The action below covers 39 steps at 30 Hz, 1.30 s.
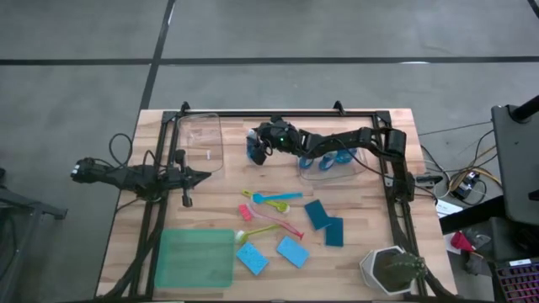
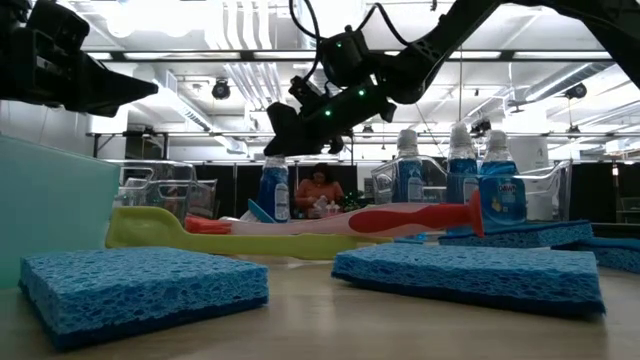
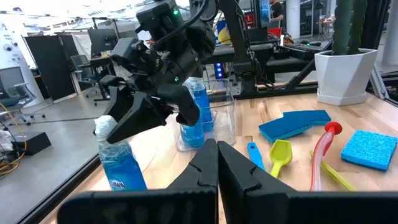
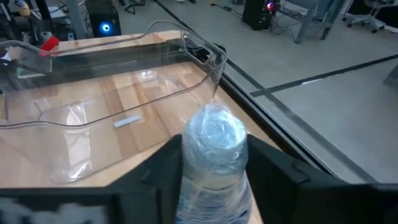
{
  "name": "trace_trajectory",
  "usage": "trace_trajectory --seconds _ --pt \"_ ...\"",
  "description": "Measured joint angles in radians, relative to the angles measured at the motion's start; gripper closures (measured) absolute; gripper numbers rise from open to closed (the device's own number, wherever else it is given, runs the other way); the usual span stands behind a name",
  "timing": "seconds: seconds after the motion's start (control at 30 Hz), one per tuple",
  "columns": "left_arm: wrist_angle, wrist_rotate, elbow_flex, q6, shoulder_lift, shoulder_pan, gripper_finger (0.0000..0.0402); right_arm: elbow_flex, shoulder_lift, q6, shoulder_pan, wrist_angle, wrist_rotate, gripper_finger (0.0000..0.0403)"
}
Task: Pick & Place Kitchen Sink Supplies
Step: Put the soap dispenser into the right transparent bin
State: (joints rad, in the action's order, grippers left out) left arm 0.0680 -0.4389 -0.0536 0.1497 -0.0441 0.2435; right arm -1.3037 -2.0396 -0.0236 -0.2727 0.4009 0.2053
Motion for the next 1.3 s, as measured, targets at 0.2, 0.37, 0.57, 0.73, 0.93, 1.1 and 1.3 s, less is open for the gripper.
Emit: trace_trajectory --seconds 0.2,0.37,0.57,0.73,0.93,1.1,1.3 --pt "0.000 0.000 0.000 0.000 0.000 0.000 0.0401 0.000 0.002 0.003 0.000 0.001 -0.004 0.0281" --pt "0.000 0.000 0.000 0.000 0.000 0.000 0.0401 0.000 0.021 -0.007 0.001 -0.019 -0.005 0.0281" --pt "0.000 0.000 0.000 0.000 0.000 0.000 0.0401 0.000 0.101 -0.026 0.014 -0.110 0.000 0.0269" --pt "0.000 0.000 0.000 0.000 0.000 0.000 0.0401 0.003 0.189 -0.028 0.037 -0.231 0.003 0.0271" --pt "0.000 0.000 0.000 0.000 0.000 0.000 0.0401 0.004 0.308 -0.029 0.096 -0.391 0.002 0.0270" --pt "0.000 0.000 0.000 0.000 0.000 0.000 0.0401 0.005 0.404 -0.068 0.176 -0.478 0.003 0.0272" --pt "0.000 0.000 0.000 0.000 0.000 0.000 0.0401 0.039 0.489 -0.119 0.294 -0.497 0.004 0.0271"
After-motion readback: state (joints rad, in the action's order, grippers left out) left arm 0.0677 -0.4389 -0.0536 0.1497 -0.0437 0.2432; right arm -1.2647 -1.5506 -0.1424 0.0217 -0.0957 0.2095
